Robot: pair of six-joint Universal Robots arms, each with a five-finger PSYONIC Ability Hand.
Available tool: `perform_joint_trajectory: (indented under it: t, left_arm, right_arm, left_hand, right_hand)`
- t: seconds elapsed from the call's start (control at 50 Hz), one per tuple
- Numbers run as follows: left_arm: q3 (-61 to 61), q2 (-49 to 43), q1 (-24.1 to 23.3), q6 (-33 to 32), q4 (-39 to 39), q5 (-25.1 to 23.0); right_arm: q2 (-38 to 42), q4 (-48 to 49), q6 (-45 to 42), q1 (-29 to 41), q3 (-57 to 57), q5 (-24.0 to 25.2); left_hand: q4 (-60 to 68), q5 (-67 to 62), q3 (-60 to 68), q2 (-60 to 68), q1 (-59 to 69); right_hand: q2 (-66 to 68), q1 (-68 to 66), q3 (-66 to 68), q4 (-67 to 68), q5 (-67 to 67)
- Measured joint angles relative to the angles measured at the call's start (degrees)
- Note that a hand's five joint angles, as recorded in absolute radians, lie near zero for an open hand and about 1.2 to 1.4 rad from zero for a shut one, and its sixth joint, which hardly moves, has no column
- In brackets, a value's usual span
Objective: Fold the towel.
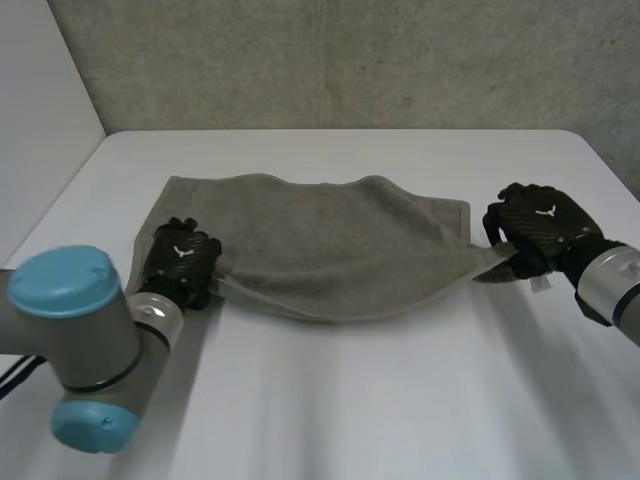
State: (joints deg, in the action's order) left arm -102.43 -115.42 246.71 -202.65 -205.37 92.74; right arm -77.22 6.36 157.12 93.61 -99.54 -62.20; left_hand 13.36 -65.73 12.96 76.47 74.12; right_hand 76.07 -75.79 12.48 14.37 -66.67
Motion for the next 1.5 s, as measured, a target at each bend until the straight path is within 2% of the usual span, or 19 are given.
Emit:
perform_joint_trajectory:
  t: [0.18, 0.34, 0.46, 0.6, 0.72, 0.9, 1.08, 1.18, 1.34, 1.5]
  left_arm:
    - [-6.0, 15.4, 2.1, -0.6, 7.1, -1.9]
    - [-8.7, 28.4, 6.3, -1.0, 17.9, -5.9]
    - [-8.8, 33.2, 10.7, -1.0, 22.9, -10.8]
    - [-8.2, 33.5, 12.7, -1.0, 23.5, -13.9]
    - [-5.5, 27.7, 12.5, -1.0, 21.5, -14.3]
    - [5.9, 9.6, 11.6, -1.1, 19.2, -13.9]
    - [20.8, -5.2, 11.4, -2.3, 19.6, -14.0]
    - [28.8, -12.1, 11.1, -4.3, 19.5, -14.1]
    - [34.4, -18.0, 10.0, -7.3, 14.7, -14.5]
    - [34.5, -20.5, 9.7, -8.0, 8.4, -16.6]
  right_arm:
    - [-8.1, -12.5, 0.0, -1.9, 2.5, 2.0]
    - [-15.7, -18.6, -0.3, -6.8, 1.1, 6.8]
    - [-18.7, -21.8, -0.8, -11.2, 1.8, 10.8]
    - [-18.0, -23.3, -2.1, -13.7, 4.2, 14.1]
    - [-12.3, -23.4, -5.8, -12.9, 6.4, 13.8]
    - [2.5, -24.4, -9.7, -6.2, 15.0, 5.1]
    - [13.3, -22.6, -9.3, -2.5, 22.9, 1.5]
    - [18.4, -18.3, -8.0, -0.2, 27.5, -1.7]
    - [23.1, -9.5, -3.5, 1.0, 31.3, -4.4]
    - [27.3, -6.3, -2.2, 1.7, 34.1, -5.6]
  left_hand:
    - [0.0, 0.0, 0.0, 0.0, 0.0]
    - [0.0, 0.0, 0.0, 0.0, 0.0]
    - [0.0, 0.0, 0.0, 0.1, 0.0]
    - [0.0, 0.0, 0.0, 0.6, 0.0]
    - [0.0, -0.4, 0.0, 0.6, 0.0]
    - [0.0, -0.5, 0.0, 0.7, 0.0]
    - [0.0, -0.5, 0.0, 0.7, 0.0]
    - [0.0, -0.5, 0.0, 0.7, 0.0]
    - [0.0, -0.5, 0.0, 0.7, 0.0]
    - [0.0, -1.4, 0.0, 0.7, 0.0]
  right_hand:
    - [0.0, 0.0, 0.0, 0.0, 0.0]
    - [0.0, 0.0, 0.0, 0.0, 0.0]
    - [0.0, 0.0, 0.0, 0.0, 0.0]
    - [0.0, 0.0, 0.0, 0.0, 0.0]
    - [0.0, 0.0, 0.0, 0.0, 0.0]
    - [0.0, 0.0, 0.0, 0.0, 0.0]
    - [0.0, 0.0, 0.0, 0.0, 0.0]
    - [0.0, 0.0, 0.0, 0.0, 0.0]
    - [0.0, 0.0, 0.0, 0.0, 0.0]
    - [0.3, 0.0, 0.0, 0.0, -0.3]
